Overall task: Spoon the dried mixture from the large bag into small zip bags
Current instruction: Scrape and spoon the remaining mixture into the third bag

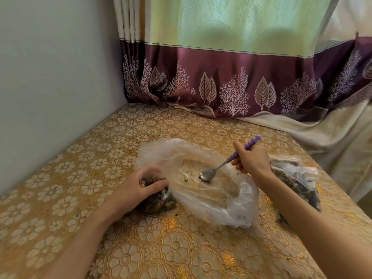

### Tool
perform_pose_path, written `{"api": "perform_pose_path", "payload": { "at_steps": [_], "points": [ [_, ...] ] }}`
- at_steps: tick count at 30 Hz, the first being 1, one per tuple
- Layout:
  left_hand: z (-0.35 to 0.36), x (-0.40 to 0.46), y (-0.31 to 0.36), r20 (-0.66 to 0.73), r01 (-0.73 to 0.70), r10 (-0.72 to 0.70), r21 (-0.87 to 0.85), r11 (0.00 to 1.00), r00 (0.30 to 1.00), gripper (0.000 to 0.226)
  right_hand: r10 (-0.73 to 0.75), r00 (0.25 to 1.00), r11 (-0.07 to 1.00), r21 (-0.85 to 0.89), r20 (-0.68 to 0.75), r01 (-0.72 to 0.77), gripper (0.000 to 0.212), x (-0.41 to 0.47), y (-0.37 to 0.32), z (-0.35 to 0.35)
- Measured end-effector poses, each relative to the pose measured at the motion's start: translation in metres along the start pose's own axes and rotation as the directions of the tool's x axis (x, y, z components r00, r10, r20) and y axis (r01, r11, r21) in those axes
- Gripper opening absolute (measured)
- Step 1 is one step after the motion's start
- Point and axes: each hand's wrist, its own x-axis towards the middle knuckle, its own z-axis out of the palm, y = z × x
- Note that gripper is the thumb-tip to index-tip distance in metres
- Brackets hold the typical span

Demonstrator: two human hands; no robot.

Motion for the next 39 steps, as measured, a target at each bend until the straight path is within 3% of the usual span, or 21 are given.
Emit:
{"api": "perform_pose_path", "payload": {
  "at_steps": [6, 13, 28, 39],
  "points": [
    [-0.001, 0.0, -0.001, -0.002, 0.008, -0.008, 0.018, 1.0, 1.0, 0.055, 0.012, 0.999, 1.0, -0.014, 0.039, -0.011, 0.05, 0.001, -0.003, -0.002],
    [-0.001, 0.0, 0.0, 0.014, 0.002, -0.002, 0.02, 1.0, 1.0, 0.055, 0.109, 0.989, 0.989, 0.087, 0.102, -0.118, 0.047, 0.0, -0.001, -0.009],
    [-0.001, -0.003, 0.001, -0.044, -0.01, 0.008, -0.027, 1.0, 0.999, 0.053, 0.04, 0.98, 0.998, 0.038, 0.197, -0.048, 0.046, -0.013, -0.024, 0.037],
    [-0.003, -0.003, -0.001, -0.054, 0.026, -0.036, -0.179, 0.983, 0.998, 0.045, 0.199, 0.905, 0.943, 0.18, 0.375, -0.281, 0.039, -0.023, -0.033, 0.071]
  ]
}}
